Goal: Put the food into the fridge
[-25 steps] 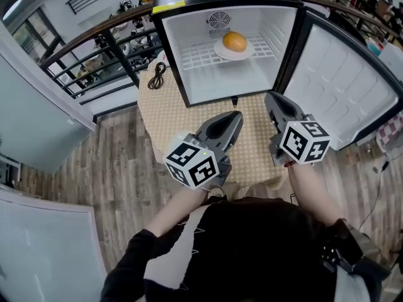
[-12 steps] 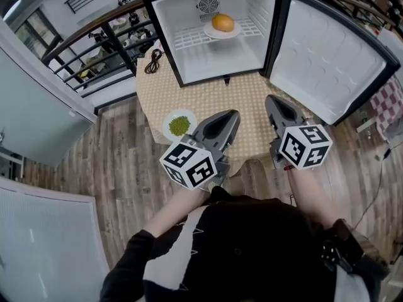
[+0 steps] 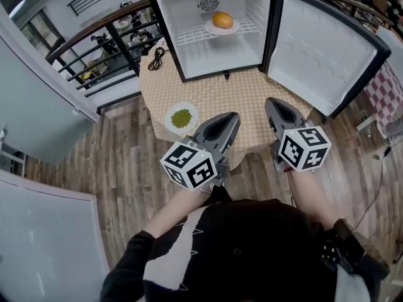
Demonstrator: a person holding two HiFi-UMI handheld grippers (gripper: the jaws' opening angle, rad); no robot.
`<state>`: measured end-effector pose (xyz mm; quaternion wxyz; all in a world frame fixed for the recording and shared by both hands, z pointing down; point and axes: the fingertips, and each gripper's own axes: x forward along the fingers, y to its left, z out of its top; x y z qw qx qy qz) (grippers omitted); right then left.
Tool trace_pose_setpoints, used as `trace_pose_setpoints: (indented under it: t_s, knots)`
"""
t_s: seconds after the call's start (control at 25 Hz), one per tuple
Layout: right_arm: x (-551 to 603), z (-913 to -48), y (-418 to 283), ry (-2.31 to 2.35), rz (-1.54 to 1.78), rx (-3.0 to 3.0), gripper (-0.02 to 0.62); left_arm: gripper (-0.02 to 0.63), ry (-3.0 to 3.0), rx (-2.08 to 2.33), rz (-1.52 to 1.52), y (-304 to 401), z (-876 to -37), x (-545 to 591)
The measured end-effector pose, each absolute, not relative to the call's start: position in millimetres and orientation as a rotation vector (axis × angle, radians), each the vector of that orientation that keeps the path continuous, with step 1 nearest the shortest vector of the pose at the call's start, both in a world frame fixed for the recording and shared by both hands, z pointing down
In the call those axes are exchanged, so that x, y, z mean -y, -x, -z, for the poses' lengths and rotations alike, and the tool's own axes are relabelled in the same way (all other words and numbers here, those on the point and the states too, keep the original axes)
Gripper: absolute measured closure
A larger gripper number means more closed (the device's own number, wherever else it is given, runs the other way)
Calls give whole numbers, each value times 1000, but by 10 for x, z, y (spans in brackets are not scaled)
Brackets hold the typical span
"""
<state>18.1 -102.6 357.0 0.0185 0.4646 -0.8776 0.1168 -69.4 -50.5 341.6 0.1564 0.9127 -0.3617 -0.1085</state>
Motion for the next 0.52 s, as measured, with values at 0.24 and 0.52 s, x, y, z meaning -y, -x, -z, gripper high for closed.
trace_pose_setpoints:
  t_s: [0.24,0.52]
  knots:
    - [905,-3530,-223,-1452,-330,2719,580,594,-2635,1022,317,647,-3362,402]
    - [798,-3525,-231,-1458,-316,2708,580,594,-2643,1017,322,643,-3329,310]
